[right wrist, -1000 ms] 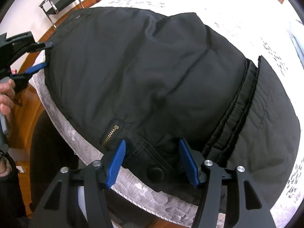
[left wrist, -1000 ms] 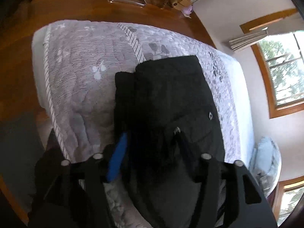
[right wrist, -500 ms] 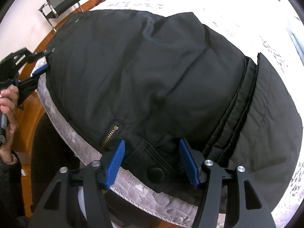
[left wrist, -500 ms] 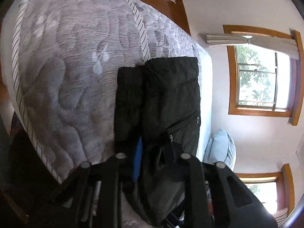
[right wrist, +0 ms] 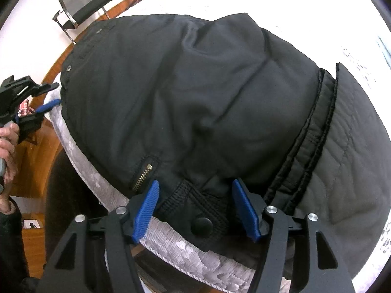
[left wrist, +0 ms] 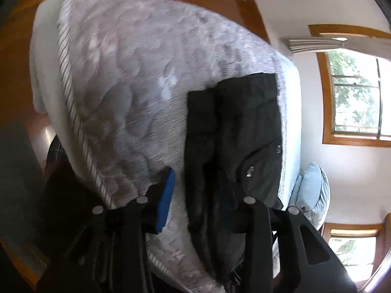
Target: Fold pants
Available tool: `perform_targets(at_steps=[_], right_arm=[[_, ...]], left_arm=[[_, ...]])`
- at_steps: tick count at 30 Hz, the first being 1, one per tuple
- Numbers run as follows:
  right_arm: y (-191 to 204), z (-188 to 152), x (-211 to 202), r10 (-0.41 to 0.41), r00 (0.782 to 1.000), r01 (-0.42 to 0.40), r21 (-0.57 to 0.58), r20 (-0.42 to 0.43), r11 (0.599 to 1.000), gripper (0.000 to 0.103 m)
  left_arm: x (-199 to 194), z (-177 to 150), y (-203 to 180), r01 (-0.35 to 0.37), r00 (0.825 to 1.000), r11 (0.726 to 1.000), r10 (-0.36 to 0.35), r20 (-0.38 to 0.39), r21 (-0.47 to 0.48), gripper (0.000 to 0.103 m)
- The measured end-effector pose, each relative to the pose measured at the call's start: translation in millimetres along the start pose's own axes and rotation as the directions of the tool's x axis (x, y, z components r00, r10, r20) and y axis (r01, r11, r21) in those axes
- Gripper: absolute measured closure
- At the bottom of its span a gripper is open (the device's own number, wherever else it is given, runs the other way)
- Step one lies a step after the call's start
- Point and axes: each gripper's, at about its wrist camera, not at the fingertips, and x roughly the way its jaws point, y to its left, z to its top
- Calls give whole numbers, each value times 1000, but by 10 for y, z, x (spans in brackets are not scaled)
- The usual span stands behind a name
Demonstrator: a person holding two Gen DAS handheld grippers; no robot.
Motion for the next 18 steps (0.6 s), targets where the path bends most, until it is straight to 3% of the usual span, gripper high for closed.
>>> perform_targets(at_steps=[6,8,12,18], right_arm=[[8,-21,8,5,1000,-5,2,1,1000,38],[13,-17,9,4,1000,-4,2,1,1000,38],[12,-14,8,3,1000,-3,1,1,1000,38],[22,-14,29,1,1000,-1,1,0,1000,38]], left_arm=[[153,25,-81,35,999,999,-35,-18,7,45],[210,45,-92,38,999,999,-38,-22,-12,44],[279,34,-139,127,989,992,-129,-69,-22,52],[405,-5,-245,101,993,995,-103,-60,-26,53]])
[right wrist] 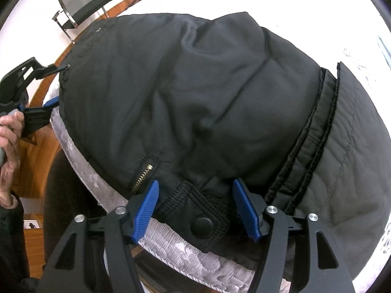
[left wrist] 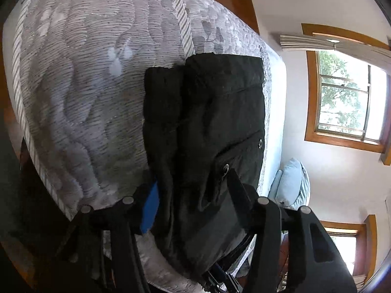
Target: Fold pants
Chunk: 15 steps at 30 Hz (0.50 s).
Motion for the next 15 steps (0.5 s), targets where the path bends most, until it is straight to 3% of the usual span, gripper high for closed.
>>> perform_targets(at_steps=[4,7,11,15], right_arm=[[-9,-2,-2,0,1000,0,4,2,1000,38],[22,12,-47,6,1000,-6,14,9,1000,38],[-20,61,-80,17,1000,-16,42,-9,999,38],[-104,127,-85,49,999,-47,94,-15,994,38]], left_arm=[[82,-152,-241,-125,992,990,122,42,72,76],[102,-262,-393,-197,978,972,186,91,128,86],[148,-342,-506,-248,965,956,231,124,154,89],[138,-349,-598,-250,965,952,231,124,176,92]])
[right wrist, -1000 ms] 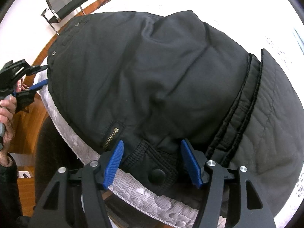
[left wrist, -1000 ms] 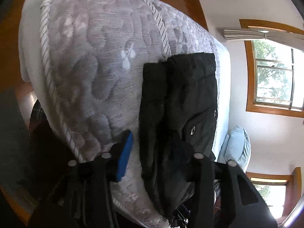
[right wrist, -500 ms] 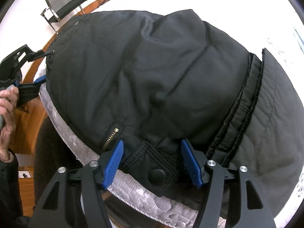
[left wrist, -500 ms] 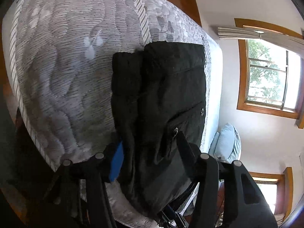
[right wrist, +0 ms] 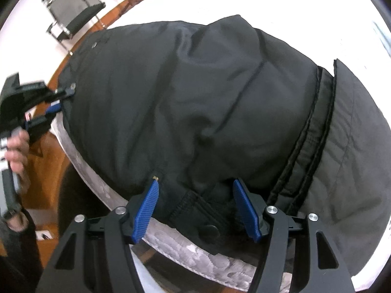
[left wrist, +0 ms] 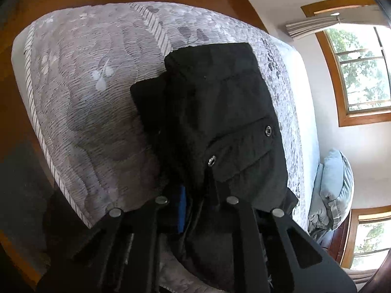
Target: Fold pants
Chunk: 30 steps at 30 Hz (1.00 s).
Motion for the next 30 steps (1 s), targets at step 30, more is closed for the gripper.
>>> perform_targets(at_steps=[30], right_arm=[[-1462,-432,-1220,21,952,-117,300,306,947,40]], left_arm=[[512,-2310,-2085,299,953,445,-91,-289,845,94]])
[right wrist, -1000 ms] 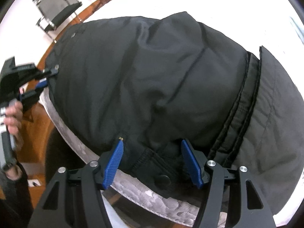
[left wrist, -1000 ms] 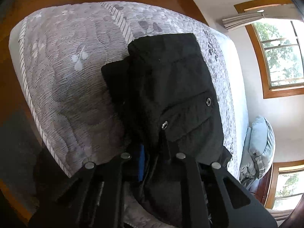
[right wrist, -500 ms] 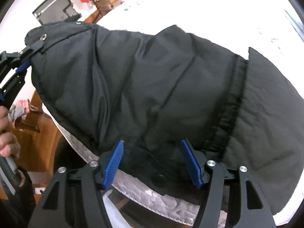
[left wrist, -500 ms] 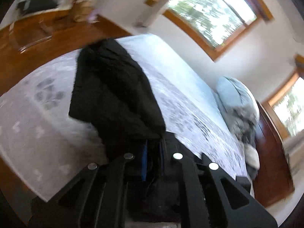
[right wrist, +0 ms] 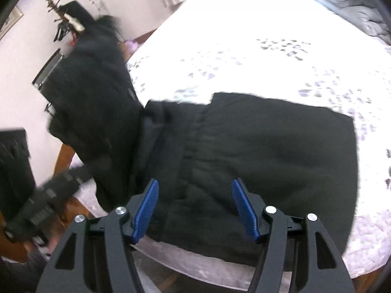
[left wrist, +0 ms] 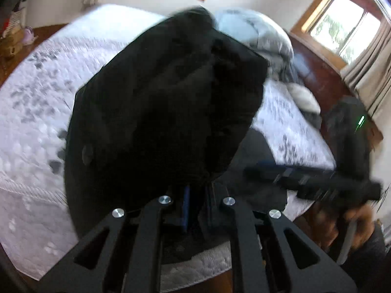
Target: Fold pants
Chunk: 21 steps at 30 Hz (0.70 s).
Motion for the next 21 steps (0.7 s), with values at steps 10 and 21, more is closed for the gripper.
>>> perform_targets(at_steps=[10,21], right_arm=[[-400,89,-31,58,998,-62,151,32,987,33],[-330,227,-77,-36,999,32,110,34,993,16]], left_arm=[[209,-155,-3,48,993,998,-52,-107,-45,56],[-304,35,-54,-297,955,953,297,-10,-61,12]])
